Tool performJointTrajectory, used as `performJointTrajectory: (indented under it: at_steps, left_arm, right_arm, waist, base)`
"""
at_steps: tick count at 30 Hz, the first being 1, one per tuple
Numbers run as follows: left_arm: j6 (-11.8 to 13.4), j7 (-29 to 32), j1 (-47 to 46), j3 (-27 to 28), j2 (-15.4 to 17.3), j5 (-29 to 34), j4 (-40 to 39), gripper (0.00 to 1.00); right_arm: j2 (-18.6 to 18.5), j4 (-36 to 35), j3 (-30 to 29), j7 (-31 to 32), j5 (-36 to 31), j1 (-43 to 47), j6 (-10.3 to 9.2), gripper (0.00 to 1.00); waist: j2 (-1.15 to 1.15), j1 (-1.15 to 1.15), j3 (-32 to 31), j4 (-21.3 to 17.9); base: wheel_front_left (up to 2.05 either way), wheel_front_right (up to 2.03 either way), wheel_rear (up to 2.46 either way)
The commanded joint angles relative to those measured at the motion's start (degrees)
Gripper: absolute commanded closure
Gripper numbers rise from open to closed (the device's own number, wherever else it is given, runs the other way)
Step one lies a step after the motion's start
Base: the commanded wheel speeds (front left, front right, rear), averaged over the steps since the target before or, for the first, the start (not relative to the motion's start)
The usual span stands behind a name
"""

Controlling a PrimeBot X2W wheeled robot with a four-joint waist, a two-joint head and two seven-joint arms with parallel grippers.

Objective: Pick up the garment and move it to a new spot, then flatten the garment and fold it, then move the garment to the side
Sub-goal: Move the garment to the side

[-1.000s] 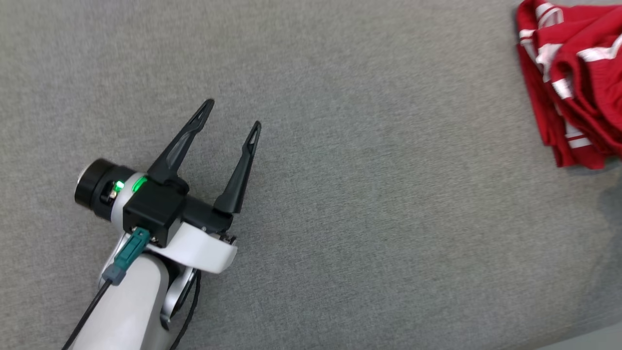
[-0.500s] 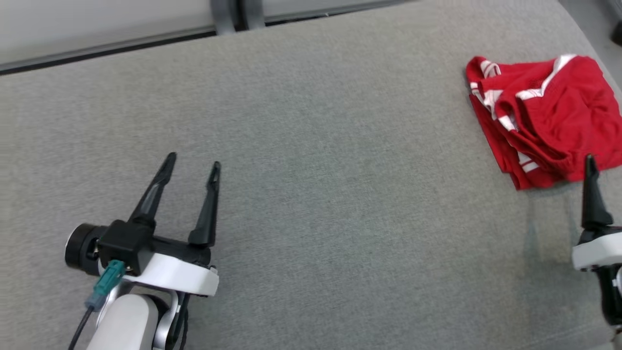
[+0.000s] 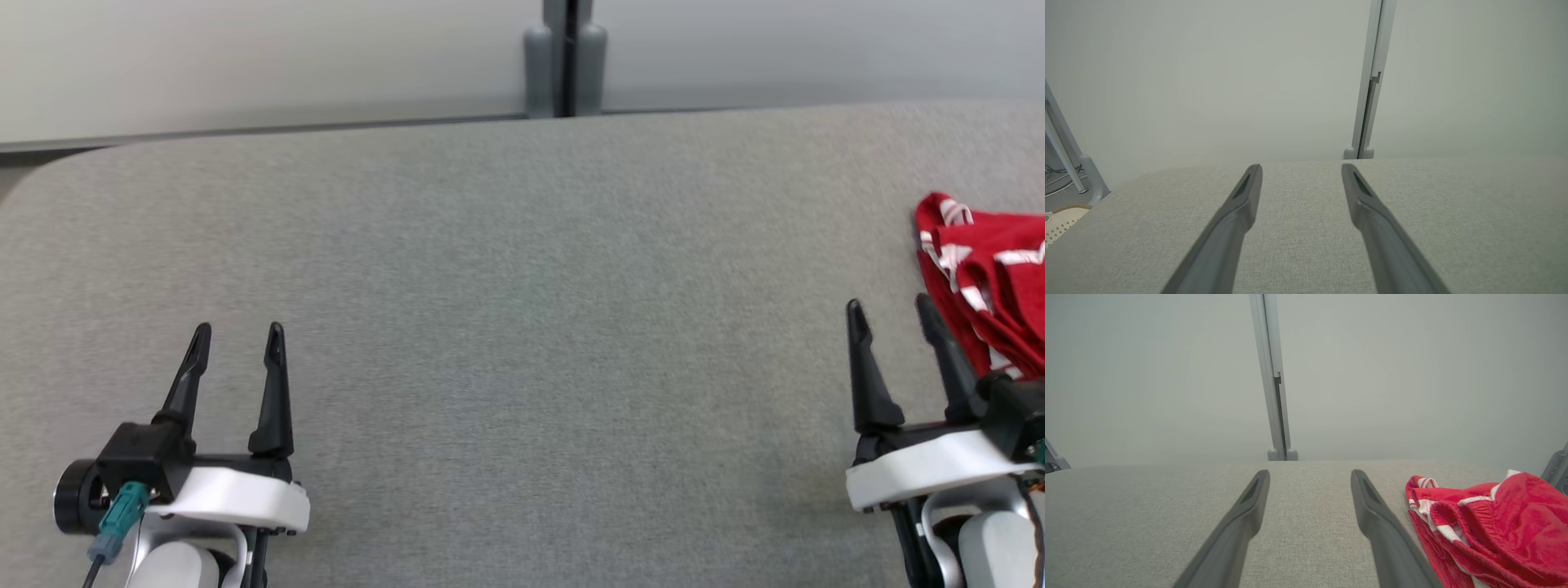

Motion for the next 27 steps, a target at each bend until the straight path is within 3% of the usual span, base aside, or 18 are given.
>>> performJointTrajectory:
  at_steps: [1, 14, 27]
  left_arm:
    - [0.1, -0.32, 0.83, 0.48, 0.53, -0.32, 0.36, 0.0]
    - [-1.42, 0.08, 6.87, -1.1, 1.13, -0.95, 3.34, 0.0]
    - [-1.33, 1.1, 8.91, -1.89, 1.78, -1.55, 4.58, 0.0]
  right_arm:
    - [0.2, -1.01, 0.2, 0.41, -0.67, 1.43, -0.1, 0.0]
    - [2.33, -5.29, -0.7, 3.4, -1.7, 11.93, -0.1, 0.0]
    - [2.82, -8.87, -0.72, 5.96, -2.53, 15.81, -0.1, 0.0]
  waist:
    - [0.0, 0.0, -2.79, 2.79]
    - [0.0, 0.0, -10.48, 2.78]
    - [0.0, 0.0, -13.16, 2.25]
  base:
    - [0.0, 0.0, 0.0]
    - [0.0, 0.0, 0.0]
    - [0.0, 0.0, 0.0]
